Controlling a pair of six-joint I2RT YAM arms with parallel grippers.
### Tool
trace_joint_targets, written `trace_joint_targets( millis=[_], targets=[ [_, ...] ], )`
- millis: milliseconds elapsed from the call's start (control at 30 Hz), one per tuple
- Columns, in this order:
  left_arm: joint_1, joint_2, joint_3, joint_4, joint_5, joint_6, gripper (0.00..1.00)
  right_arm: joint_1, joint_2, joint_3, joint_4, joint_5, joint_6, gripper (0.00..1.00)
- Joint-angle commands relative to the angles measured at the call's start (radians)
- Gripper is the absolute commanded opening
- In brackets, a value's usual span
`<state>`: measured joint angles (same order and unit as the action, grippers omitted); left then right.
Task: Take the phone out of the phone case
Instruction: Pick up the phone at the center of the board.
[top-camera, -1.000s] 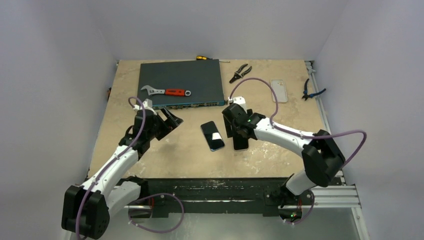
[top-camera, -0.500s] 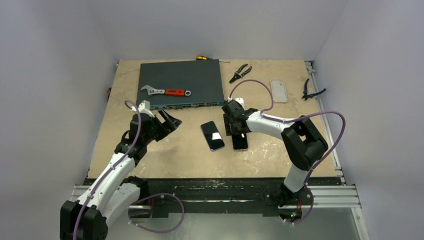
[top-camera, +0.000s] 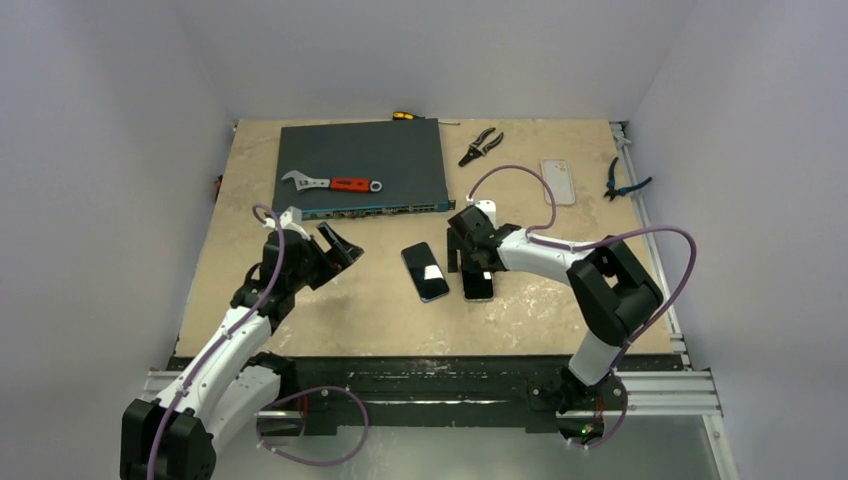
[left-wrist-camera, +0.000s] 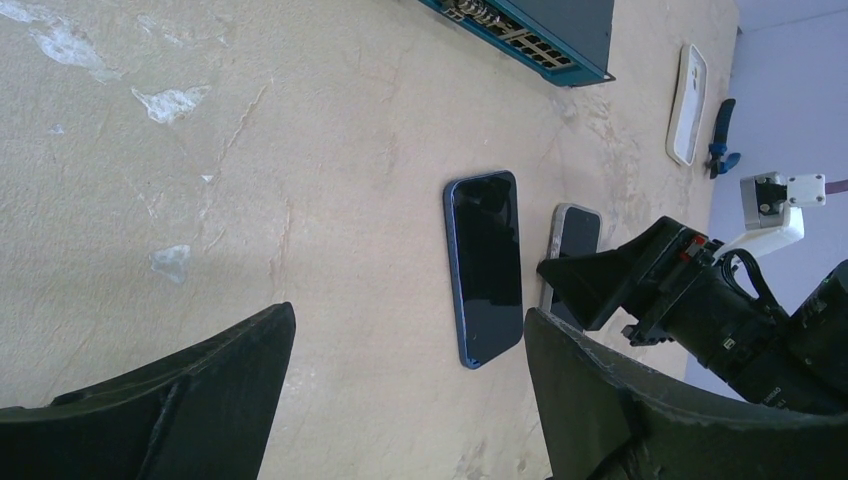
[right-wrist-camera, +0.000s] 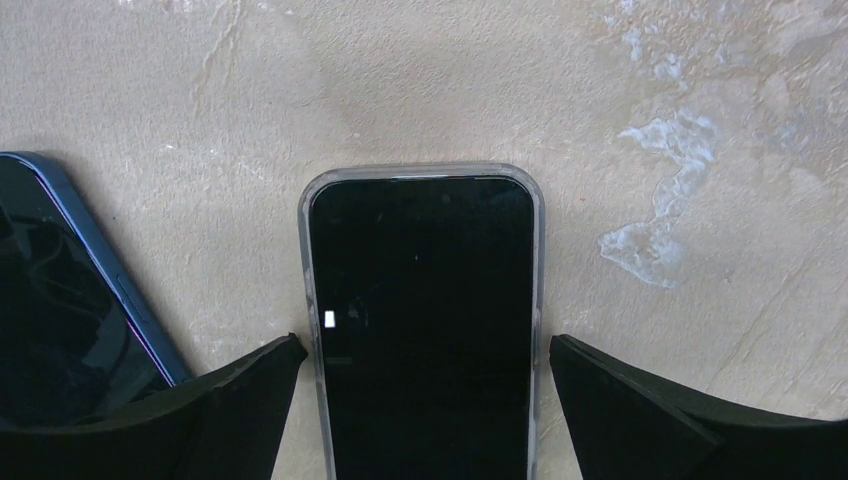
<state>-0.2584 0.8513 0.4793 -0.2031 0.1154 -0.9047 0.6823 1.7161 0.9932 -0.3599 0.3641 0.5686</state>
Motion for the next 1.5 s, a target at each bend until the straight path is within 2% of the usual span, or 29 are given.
trace_joint_targets(
  millis=[0, 300, 567, 667, 833, 967, 1100, 1267, 1467],
  targets=[
    [-0.004, -0.001, -0.005, 0.023, -0.008, 0.009, 0.84, 0.002, -0.040, -0.040, 0.018, 0.008, 0.066, 0.99],
    [-0.004, -0.007, -0.005, 0.011, -0.009, 0.013, 0.84, 0.002, -0.027, -0.074, 0.051, -0.006, 0.077, 0.97],
    [-0.004, 0.000, 0.001, 0.013, 0.000, 0.024, 0.84, 0.002, -0.064, -0.122, 0.053, -0.027, -0.007, 0.96],
    [-0.004, 0.008, -0.001, 0.022, 0.001, 0.020, 0.84, 0.001, -0.064, -0.123, 0.041, -0.048, -0.031, 0.86],
    [-0.004, 0.020, -0.005, 0.036, 0.012, 0.014, 0.84, 0.001, -0.059, -0.122, 0.041, -0.063, -0.039, 0.60],
    [-0.004, 0.020, -0.001, 0.039, 0.021, 0.020, 0.84, 0.002, -0.120, -0.124, 0.041, -0.025, -0.058, 0.32],
    [-0.005, 0.034, 0.006, 0.094, 0.087, 0.023, 0.83, 0.049, -0.298, -0.142, 0.083, -0.030, -0.139, 0.01],
    [-0.062, 0.068, 0.045, 0.187, 0.152, 0.044, 0.82, 0.121, -0.479, -0.143, 0.076, -0.070, -0.238, 0.00],
    [-0.346, 0.140, 0.143, 0.300, 0.042, 0.086, 0.82, 0.186, -0.599, -0.101, 0.035, -0.123, -0.268, 0.00]
  ],
)
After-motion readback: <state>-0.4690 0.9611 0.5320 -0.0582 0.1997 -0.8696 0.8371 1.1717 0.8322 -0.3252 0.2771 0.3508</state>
